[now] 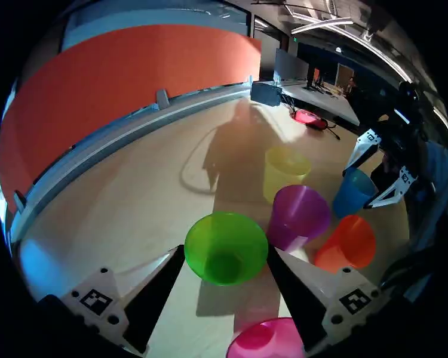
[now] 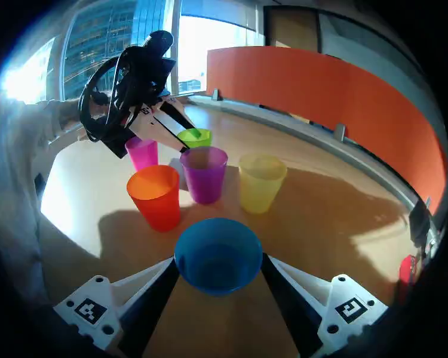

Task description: Pour water

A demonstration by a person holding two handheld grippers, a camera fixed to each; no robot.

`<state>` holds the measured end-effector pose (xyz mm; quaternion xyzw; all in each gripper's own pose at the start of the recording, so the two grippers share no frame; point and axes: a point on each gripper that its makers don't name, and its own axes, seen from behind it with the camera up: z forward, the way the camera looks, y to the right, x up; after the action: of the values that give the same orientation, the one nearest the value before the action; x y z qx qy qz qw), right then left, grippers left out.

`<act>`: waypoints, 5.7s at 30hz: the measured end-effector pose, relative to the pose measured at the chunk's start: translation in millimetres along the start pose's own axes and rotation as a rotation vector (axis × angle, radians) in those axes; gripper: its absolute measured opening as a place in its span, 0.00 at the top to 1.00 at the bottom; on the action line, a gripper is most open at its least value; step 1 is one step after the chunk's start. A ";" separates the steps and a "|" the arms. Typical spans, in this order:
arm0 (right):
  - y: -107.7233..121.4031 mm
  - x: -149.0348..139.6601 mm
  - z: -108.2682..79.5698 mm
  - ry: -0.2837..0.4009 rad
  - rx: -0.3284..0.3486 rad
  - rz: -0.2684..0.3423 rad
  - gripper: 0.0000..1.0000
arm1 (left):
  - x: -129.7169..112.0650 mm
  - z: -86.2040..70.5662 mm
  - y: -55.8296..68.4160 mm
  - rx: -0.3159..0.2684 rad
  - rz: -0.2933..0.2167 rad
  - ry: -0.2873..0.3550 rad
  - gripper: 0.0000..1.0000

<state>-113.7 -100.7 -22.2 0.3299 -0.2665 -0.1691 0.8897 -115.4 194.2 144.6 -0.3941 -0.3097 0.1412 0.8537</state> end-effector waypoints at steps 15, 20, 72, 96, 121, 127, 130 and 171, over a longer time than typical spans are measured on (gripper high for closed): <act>2.6 -2.1 -2.0 0.001 -0.003 -0.007 0.00 | -0.7 1.1 1.0 0.011 -0.002 0.009 0.13; 2.0 -1.4 -1.4 0.005 -0.003 -0.007 0.00 | 1.8 -2.2 -1.3 0.018 -0.003 0.019 0.13; 7.6 95.9 -40.2 0.241 -0.066 -0.039 0.09 | 66.9 -106.2 -1.0 0.117 0.016 0.278 0.13; -10.5 164.4 -67.4 0.428 -0.063 -0.060 0.09 | 89.5 -178.7 35.7 0.118 0.014 0.451 0.13; -32.4 210.8 -78.3 0.525 -0.004 -0.094 0.09 | 95.2 -217.1 106.1 0.092 0.037 0.581 0.13; -42.0 222.5 -79.2 0.534 0.015 -0.121 0.09 | 92.8 -217.0 115.8 0.086 0.030 0.597 0.13; -46.4 228.6 -79.7 0.539 0.021 -0.139 0.09 | 91.4 -216.0 120.2 0.085 0.033 0.601 0.13; -57.3 316.2 -93.2 0.605 -0.065 -0.558 0.09 | 84.3 -192.6 147.2 0.055 0.051 0.624 0.13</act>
<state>187.0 -246.7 -6.1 0.3962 0.1122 -0.3074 0.8579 73.1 218.0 -28.0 -0.4029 -0.0186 0.0431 0.9140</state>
